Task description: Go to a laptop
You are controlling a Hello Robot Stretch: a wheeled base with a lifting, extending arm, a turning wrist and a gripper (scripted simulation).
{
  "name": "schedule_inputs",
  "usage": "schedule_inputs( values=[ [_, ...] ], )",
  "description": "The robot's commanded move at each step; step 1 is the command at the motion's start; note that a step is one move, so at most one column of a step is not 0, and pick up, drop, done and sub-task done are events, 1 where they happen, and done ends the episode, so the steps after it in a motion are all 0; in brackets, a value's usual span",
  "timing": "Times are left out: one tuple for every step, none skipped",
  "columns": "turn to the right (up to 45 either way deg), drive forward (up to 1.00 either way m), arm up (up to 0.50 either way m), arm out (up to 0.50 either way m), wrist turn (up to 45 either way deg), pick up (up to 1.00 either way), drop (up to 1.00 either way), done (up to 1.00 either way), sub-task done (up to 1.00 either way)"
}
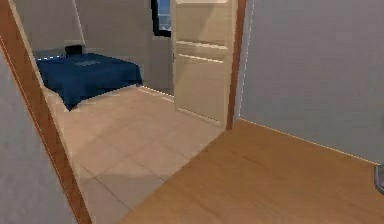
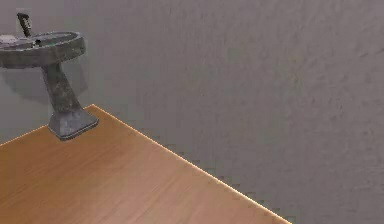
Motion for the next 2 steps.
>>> schedule_inputs(
  values=[
    [-6.0,0.00,0.00,0.00,0.0,0.00,0.00,0.00,0.00],
    [0.0,0.70,0.00,0.00,0.0,0.00,0.00,0.00,0.00]
  ],
)
